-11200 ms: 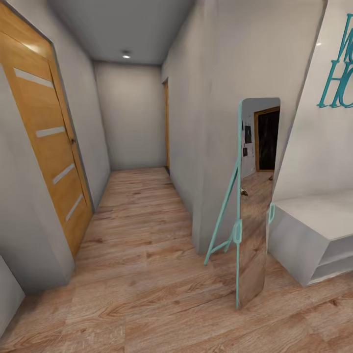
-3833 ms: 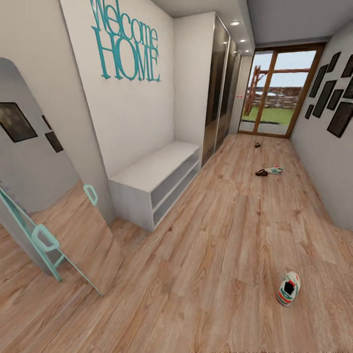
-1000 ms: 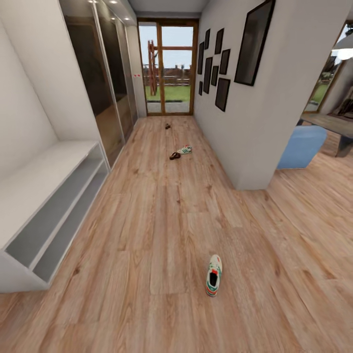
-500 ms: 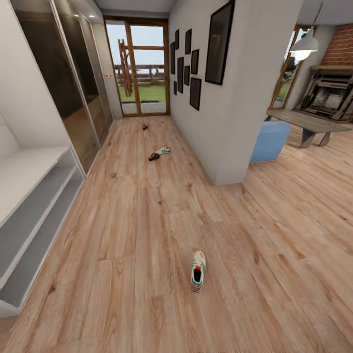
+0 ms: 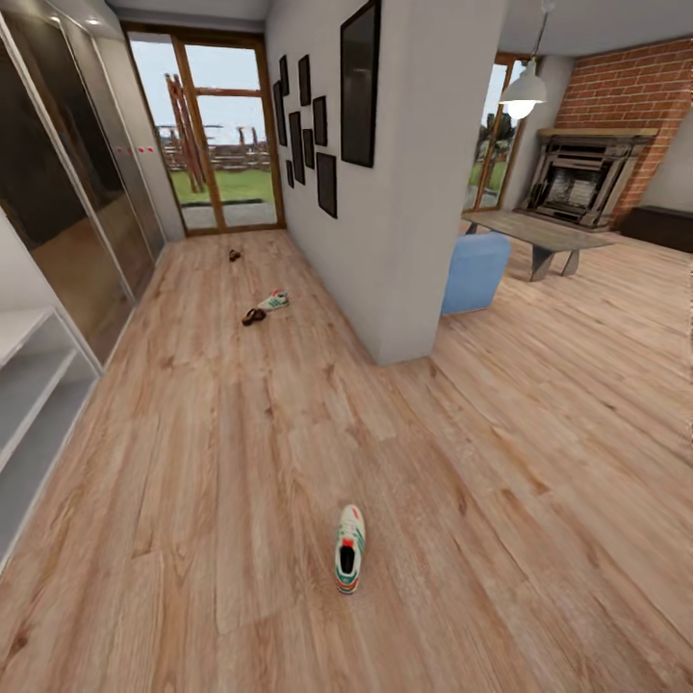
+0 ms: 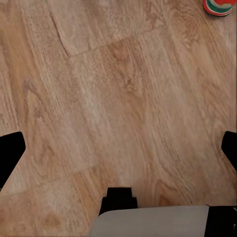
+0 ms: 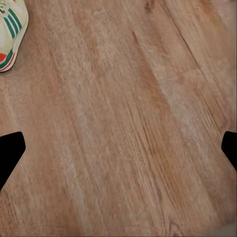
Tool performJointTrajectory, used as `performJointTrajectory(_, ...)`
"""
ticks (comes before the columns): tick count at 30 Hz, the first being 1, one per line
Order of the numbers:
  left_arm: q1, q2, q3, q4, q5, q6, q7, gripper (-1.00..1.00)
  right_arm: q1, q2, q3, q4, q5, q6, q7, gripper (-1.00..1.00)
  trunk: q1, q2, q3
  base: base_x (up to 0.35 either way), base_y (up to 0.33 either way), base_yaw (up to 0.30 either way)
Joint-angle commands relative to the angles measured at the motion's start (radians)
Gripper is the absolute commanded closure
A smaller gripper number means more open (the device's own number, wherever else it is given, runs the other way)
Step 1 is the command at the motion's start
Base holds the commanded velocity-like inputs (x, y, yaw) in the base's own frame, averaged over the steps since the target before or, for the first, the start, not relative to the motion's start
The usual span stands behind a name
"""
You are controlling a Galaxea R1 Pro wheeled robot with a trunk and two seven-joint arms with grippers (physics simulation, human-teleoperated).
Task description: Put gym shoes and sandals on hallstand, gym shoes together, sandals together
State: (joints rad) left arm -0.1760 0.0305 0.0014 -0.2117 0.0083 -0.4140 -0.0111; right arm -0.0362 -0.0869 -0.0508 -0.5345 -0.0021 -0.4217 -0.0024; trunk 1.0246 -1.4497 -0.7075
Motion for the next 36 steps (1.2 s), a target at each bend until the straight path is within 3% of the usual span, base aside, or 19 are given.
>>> performJointTrajectory(1, 0.000, 0.000, 0.000, 0.000, 0.001, -0.003, -0.001, -1.00, -0.001, 0.000, 0.000, 0.000, 0.000, -0.003, 0.000, -1.00, 0.000, 0.000, -0.001, 0.278, -0.144, -0.078)
performJointTrajectory(11, 0.000, 0.000, 0.000, -0.002, 0.001, -0.003, -0.001, -1.00, -0.001, 0.000, 0.000, 0.000, 0.003, -0.003, 0.004, -1.00, 0.000, 0.000, -0.001, 0.247, -0.125, -0.018)
performJointTrajectory(26, -0.006, -0.004, -0.005, -0.008, -0.002, 0.005, -0.001, -1.00, -0.001, -0.001, -0.001, -0.007, 0.003, -0.004, 0.001, -1.00, 0.000, 0.000, -0.001, 0.019, -0.010, 0.000)
performJointTrajectory(27, -0.042, -0.009, -0.005, -0.022, -0.001, 0.014, -0.002, -1.00, -0.004, -0.002, -0.001, -0.065, 0.004, 0.002, 0.001, -1.00, 0.000, 0.000, -0.001, 0.000, 0.000, 0.000)
performJointTrajectory(36, -0.188, -0.013, -0.007, -0.025, -0.003, 0.033, 0.000, -1.00, -0.058, -0.003, -0.001, -0.230, 0.006, 0.098, 0.004, -1.00, 0.000, 0.000, -0.001, 0.000, 0.000, 0.000)
